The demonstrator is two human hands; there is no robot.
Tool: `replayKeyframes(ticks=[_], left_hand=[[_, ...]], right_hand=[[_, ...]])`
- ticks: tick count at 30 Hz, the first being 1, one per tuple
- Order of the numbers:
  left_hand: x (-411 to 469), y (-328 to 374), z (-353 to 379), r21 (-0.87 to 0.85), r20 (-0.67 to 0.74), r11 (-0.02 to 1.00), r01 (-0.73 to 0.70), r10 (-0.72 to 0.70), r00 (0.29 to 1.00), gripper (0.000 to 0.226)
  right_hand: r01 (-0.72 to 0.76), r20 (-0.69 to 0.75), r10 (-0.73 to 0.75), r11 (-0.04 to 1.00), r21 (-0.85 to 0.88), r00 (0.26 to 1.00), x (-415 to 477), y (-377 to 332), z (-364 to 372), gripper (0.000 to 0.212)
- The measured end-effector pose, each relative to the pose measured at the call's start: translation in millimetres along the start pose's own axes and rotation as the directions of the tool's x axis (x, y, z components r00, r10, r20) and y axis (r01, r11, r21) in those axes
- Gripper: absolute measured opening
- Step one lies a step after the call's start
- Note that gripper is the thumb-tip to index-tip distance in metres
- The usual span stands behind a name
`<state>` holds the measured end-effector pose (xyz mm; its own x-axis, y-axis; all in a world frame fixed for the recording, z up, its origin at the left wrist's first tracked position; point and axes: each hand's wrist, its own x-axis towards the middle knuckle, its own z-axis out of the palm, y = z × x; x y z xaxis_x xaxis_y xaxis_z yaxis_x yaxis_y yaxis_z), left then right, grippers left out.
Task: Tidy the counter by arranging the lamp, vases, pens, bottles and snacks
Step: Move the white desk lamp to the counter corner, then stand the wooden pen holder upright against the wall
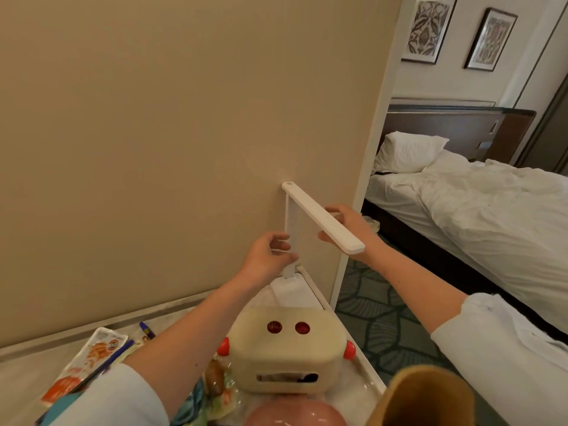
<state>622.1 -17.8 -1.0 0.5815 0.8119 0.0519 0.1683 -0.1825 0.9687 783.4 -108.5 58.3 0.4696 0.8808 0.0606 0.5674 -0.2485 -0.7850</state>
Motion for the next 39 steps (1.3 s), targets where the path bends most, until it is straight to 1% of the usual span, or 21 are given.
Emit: replayKeyframes(ticks=[6, 13, 16, 19, 21, 26, 30, 35, 37, 39], left_hand=[[-57.5, 25.4, 2.7, -0.036, 0.025, 0.999, -0.035, 0.036, 0.999, 0.035], [-112.3, 30.5, 10.0, 0.027, 0.079, 0.999, -0.035, 0.032, 0.996, 0.026], [-134.7, 36.5, 18.1, 0.046, 0.106, 0.998, -0.046, 0.041, 0.994, 0.025], [-151.9, 36.6, 32.0, -0.004, 0.120, 0.999, -0.045, 0.045, 0.992, 0.019], [-165.4, 37.5, 41.6, 0.004, 0.136, 0.999, -0.043, 0.042, 0.990, 0.017], [-197.6, 42.6, 58.7, 0.007, 0.144, 0.999, -0.035, 0.033, 0.989, 0.019], [-226.0, 47.7, 66.3, 0.002, 0.163, 0.999, -0.033, 0.032, 0.986, 0.023], [-259.3, 49.0, 80.8, -0.027, 0.175, 0.999, -0.030, 0.034, 0.984, 0.031], [-271.2, 45.3, 89.8, -0.072, 0.191, 0.997, 0.011, 0.003, 0.982, 0.034], [-278.9, 38.5, 99.5, -0.102, 0.184, 0.994, 0.035, -0.015, 0.983, 0.044]], right_hand=[[0.013, -0.042, -0.013, 1.000, -0.012, 0.999, -50.1, -3.2, -2.3, 0.057], [-0.095, -0.049, 0.099, 0.992, 0.084, 0.994, -98.0, 6.8, -11.5, 0.050], [-0.103, -0.046, 0.109, 0.988, 0.116, 0.993, -117.3, 8.4, -12.9, 0.043], [-0.106, -0.025, 0.111, 0.984, 0.144, 0.994, -134.5, 8.8, -16.7, 0.036], [-0.100, -0.025, 0.105, 0.983, 0.156, 0.994, -145.8, 8.7, -20.8, 0.031], [-0.078, -0.075, 0.095, 0.976, 0.204, 0.993, -177.7, 7.9, -29.6, 0.026], [-0.032, -0.173, 0.082, 0.962, 0.272, 0.982, -208.4, 7.7, -30.6, 0.024], [-0.008, -0.293, 0.088, 0.964, 0.265, 0.952, -247.9, 8.7, -26.2, 0.026], [-0.034, -0.300, 0.115, 0.964, 0.263, 0.947, -263.0, 13.8, -25.7, 0.029], [-0.058, -0.260, 0.126, 0.966, 0.253, 0.957, -277.2, 21.8, -23.5, 0.033]])
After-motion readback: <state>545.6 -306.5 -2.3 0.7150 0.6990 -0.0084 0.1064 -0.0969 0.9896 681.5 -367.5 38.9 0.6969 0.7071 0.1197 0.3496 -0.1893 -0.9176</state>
